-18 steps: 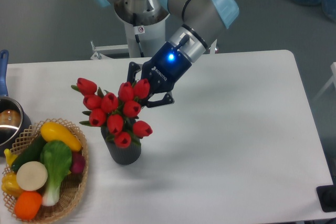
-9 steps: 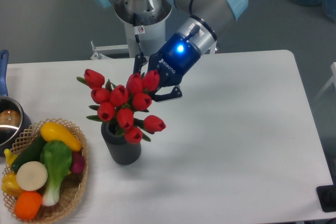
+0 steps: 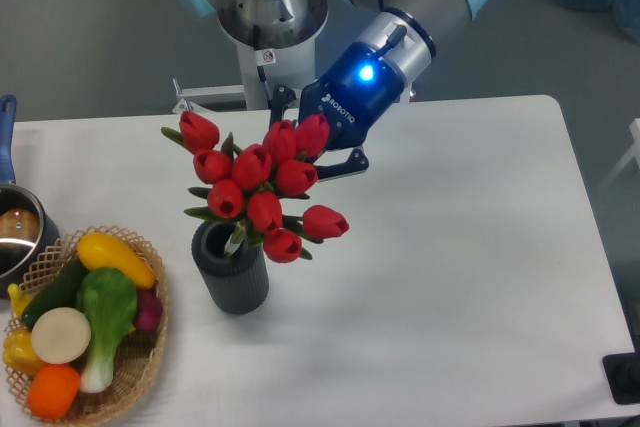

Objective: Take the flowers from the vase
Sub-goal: 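Lift the tulip bunch up and out of the grey vase, then carry the held tulips away from the vase over the open table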

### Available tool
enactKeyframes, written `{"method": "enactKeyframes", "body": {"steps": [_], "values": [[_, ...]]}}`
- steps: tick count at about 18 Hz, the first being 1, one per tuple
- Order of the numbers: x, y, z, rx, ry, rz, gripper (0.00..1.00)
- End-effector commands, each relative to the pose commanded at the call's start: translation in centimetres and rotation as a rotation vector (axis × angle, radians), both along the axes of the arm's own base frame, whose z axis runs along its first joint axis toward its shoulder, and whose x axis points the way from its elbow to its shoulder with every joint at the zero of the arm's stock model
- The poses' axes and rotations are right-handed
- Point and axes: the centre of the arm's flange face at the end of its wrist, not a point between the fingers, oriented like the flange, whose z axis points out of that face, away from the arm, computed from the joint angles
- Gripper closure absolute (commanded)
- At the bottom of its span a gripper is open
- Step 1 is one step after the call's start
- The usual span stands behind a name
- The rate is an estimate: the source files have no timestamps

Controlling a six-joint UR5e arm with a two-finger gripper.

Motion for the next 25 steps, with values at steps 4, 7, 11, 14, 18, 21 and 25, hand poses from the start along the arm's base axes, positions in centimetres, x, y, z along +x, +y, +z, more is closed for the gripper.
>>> {"method": "enactKeyframes", "body": {"steps": [4, 7, 11, 14, 18, 21, 25], "values": [[-0.3, -0.5, 0.5, 0.012, 0.001, 0.009, 0.97], [-0.5, -0.8, 0.8, 0.025, -0.002, 0.012, 0.97], [-0.7, -1.3, 1.3, 0.041, -0.014, 0.018, 0.97], [-1.9, -2.2, 1.7, 0.045, -0.002, 0.045, 0.97], [-5.2, -4.5, 3.6, 0.082, 0.158, 0.083, 0.97], [-7.1, -5.6, 3.8, 0.0, 0.281, 0.128, 0.97], [-10.0, -6.2, 3.6, -0.09, 0.334, 0.182, 0.97]]}}
